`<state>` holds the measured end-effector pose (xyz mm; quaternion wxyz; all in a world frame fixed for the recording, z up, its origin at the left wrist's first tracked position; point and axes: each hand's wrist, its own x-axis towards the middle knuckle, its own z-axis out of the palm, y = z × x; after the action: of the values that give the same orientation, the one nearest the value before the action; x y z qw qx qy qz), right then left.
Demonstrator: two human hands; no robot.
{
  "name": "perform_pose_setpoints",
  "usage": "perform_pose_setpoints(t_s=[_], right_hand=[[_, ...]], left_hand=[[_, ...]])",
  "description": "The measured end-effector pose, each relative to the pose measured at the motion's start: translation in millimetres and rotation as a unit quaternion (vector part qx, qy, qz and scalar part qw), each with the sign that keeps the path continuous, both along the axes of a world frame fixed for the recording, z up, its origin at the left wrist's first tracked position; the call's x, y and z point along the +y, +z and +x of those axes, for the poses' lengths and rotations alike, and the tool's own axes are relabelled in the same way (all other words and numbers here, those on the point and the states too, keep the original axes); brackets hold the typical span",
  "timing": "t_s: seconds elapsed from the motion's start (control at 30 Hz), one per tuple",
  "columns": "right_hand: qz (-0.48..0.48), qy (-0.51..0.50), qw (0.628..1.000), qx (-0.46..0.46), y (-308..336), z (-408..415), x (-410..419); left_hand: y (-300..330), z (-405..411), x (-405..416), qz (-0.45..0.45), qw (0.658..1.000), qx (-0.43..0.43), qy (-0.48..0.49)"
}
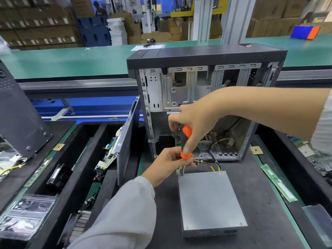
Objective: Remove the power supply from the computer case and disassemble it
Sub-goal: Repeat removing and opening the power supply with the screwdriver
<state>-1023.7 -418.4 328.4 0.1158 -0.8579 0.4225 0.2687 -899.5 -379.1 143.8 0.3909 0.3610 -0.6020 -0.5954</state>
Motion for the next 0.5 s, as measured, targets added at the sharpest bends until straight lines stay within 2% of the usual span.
perform_pose_setpoints(t_s=[0.1, 0.2, 0.3, 0.4, 0.5], right_hand=[[-0.034, -0.08, 0.996, 0.008, -5.7, 2.6, 4.6], [-0.069, -0.043, 0.997, 0.018, -12.2, 5.5, 2.9], [-0.016, -0.005, 1.0, 0.021, -4.1, 3.7, 2.3], [0.03, -0.037, 0.999, 0.018, -1.0, 1.3, 4.6], [-0.033, -0.09, 0.995, 0.006, -3.3, 4.7, 11.1]], left_hand=[[-0.6, -1.4, -1.3, 0.003, 1.0, -0.015, 0.016], [-1.5, -0.3, -2.5, 0.007, 1.0, -0.016, 0.018], [-0.4, -0.1, -1.2, 0.009, 1.0, -0.01, 0.003], [-0.3, -1.9, -0.5, 0.008, 1.0, -0.001, 0.003], [-0.9, -2.4, -0.3, 0.008, 1.0, 0.004, 0.005]])
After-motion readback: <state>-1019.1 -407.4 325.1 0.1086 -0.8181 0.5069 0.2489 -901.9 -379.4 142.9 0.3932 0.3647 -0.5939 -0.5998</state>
